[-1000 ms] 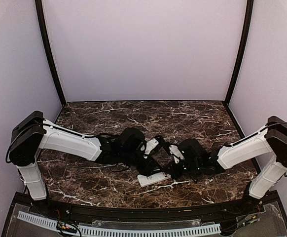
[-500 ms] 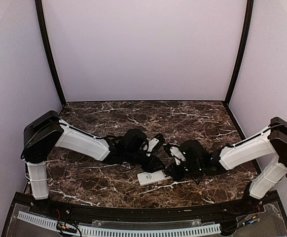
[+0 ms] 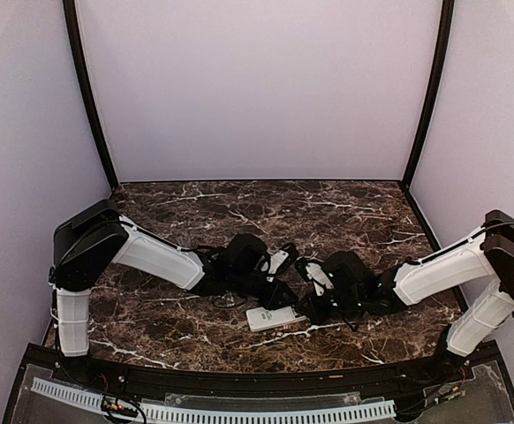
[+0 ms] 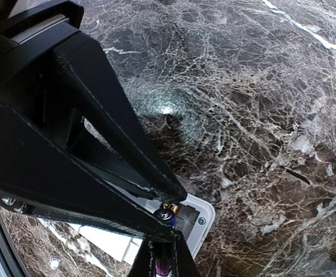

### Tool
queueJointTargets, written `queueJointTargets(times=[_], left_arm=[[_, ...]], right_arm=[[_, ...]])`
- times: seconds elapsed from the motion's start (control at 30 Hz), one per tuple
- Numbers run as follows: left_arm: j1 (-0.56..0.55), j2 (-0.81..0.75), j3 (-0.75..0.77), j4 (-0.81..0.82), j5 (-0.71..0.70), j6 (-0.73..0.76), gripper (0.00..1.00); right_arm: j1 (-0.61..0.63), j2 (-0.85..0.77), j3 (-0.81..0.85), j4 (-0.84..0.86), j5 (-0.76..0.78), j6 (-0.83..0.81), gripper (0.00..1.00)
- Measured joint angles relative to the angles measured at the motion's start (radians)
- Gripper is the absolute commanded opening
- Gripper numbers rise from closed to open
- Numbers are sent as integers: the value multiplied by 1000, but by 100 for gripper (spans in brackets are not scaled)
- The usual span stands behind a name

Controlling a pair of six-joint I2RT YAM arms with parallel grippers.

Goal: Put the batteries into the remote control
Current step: Adjust the battery.

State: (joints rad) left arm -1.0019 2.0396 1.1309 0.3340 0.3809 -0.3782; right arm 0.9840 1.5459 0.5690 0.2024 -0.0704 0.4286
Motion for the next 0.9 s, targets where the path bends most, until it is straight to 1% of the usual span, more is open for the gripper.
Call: queueJointTargets(times=[0.37, 0.8, 0.9], left_arm=[[1, 9, 8, 14, 37, 5, 8], [6, 39, 32, 34, 68, 16, 4], [7, 40, 32, 36, 75, 16, 0]], right_arm=[[2, -13, -16, 4, 6, 8, 0], [5, -14, -16, 2, 11, 8, 0], [5, -14, -16, 2, 17, 11, 0]])
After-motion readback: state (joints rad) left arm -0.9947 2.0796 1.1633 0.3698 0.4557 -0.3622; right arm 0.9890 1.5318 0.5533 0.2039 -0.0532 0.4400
